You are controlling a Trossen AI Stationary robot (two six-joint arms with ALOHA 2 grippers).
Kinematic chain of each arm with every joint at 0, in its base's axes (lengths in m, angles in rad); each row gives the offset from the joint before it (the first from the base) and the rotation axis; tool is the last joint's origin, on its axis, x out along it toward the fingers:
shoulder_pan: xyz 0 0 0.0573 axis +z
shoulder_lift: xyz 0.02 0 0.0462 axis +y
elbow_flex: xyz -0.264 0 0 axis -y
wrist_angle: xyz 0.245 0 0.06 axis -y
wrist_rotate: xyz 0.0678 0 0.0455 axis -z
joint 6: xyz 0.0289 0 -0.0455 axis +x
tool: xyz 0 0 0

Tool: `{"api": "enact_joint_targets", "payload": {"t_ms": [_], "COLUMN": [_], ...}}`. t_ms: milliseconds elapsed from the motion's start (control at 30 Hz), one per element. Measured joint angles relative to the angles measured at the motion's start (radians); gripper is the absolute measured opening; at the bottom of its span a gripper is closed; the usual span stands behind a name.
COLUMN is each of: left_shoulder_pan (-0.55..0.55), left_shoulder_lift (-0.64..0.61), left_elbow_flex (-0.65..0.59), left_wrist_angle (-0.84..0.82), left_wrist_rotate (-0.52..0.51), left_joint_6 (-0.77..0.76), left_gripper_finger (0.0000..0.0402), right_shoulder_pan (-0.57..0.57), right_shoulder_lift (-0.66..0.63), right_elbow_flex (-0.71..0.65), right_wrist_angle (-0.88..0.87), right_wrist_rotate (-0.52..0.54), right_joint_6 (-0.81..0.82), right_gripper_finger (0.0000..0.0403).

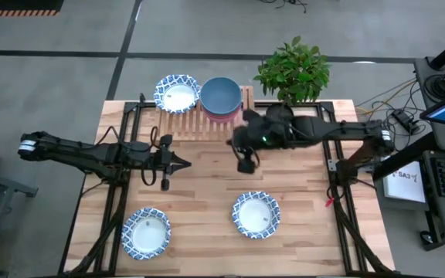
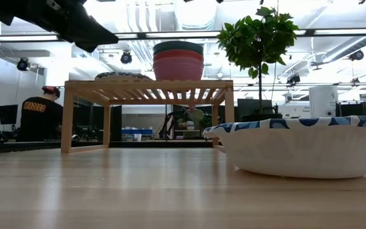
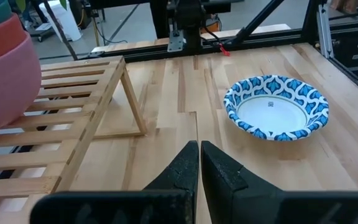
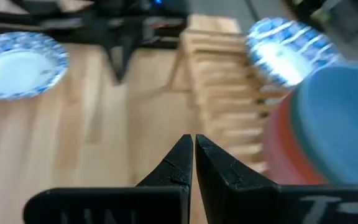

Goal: Place and stack bowls onto a shelf
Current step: Stack the white bowl on the top of the other white bowl on the shelf

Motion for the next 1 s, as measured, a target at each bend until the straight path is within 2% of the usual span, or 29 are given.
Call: {"api": "enact_joint_targets", "payload": {"t_ms": [467, 867, 1000], "left_shoulder_pan": [0.000, -0.011, -0.036], "left_shoulder_lift": [0.000, 0.000, 0.001], "left_elbow_flex": [0.000, 0.000, 0.000], "left_wrist_angle": [0.092, 0.128, 0.151], "left_wrist_rotate": [0.000, 0.002, 0.003], "left_joint_6": [-0.031, -0.149, -0.184], "left_gripper_finger": [0.0001, 0.0001, 0.0001], "right_shoulder_pan": [0.193, 0.228, 0.228], "right_shoulder_lift": [-0.286, -0.345, -0.345], "right_elbow_flex": [-0.509, -0.775, -0.833], "right_wrist_angle": [0.138, 0.153, 0.212], "right_wrist_rotate": [-0.003, -0.090, -0.090], "right_joint_6": [0.248, 0.469, 0.483], "right_gripper_finger": [0.0009, 0.0009, 0.0015]}}
